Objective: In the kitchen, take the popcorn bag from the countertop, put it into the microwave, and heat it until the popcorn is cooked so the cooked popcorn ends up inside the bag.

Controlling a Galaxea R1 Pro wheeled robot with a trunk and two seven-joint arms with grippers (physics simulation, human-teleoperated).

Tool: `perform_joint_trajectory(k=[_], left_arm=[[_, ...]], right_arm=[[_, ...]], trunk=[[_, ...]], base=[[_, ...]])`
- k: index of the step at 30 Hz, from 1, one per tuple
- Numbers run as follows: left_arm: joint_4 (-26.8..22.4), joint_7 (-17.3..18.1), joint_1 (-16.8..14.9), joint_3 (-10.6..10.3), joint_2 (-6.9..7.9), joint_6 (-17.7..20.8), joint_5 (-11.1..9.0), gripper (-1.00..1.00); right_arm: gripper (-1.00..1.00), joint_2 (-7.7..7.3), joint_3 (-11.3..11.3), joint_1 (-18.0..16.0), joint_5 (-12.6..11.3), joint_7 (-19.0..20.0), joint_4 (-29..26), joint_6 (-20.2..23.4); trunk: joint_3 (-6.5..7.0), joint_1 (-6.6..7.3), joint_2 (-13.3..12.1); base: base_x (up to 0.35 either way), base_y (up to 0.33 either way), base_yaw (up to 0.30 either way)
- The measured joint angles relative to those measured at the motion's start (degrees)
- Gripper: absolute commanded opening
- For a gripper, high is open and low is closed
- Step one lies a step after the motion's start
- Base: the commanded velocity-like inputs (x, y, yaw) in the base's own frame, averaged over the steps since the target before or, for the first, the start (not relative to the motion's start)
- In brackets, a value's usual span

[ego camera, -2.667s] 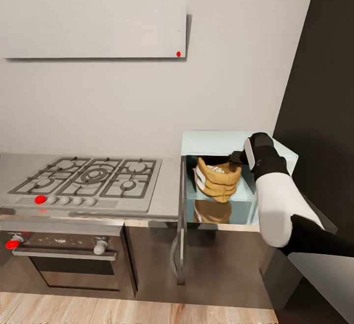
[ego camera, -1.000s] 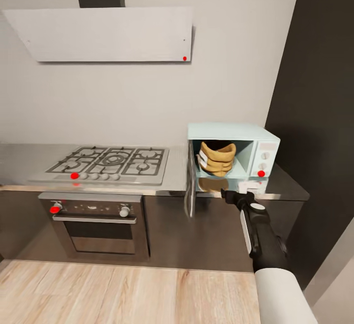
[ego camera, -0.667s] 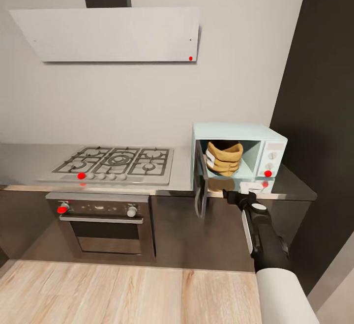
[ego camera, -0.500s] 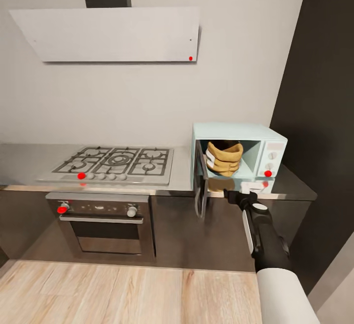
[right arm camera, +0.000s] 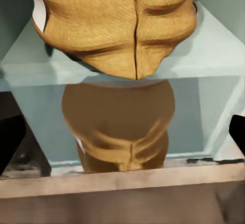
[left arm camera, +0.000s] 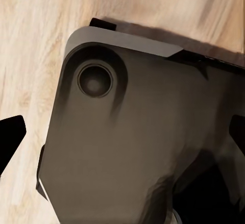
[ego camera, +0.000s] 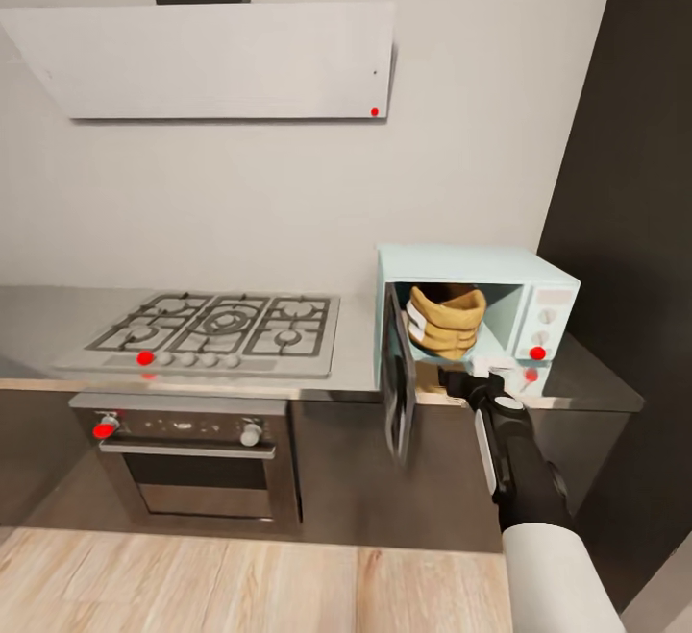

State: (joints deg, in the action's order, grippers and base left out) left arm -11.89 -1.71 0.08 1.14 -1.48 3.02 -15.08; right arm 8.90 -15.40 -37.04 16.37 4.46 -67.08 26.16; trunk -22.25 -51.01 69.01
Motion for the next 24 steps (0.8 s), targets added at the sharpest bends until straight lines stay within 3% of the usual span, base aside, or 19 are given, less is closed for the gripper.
perform_joint_trajectory(k=[10, 13, 24], left_arm=[[0.00, -0.04, 0.00, 0.01, 0.01, 0.00, 0.00, 1.00], [0.00, -0.05, 0.00, 0.01, -0.01, 0.00, 0.00, 1.00], [-0.06, -0.28, 0.00, 0.04, -0.08, 0.00, -0.01, 1.00]], right_arm=[[1.00, -0.13, -0.32, 0.00, -0.07, -0.27, 0.02, -0.43], [1.00, -0.17, -2.07, 0.00, -0.01, -0.82, 0.02, -0.48], [1.00, -0.17, -2.73, 0.00, 0.00, -0.98, -0.06, -0.53]], trunk=[[0.00, 0.00, 0.00], [0.00, 0.00, 0.00], [0.00, -0.01, 0.00]], base=[[0.299, 0.000, 0.000], [0.269, 0.000, 0.000], [0.073, 0.000, 0.000]])
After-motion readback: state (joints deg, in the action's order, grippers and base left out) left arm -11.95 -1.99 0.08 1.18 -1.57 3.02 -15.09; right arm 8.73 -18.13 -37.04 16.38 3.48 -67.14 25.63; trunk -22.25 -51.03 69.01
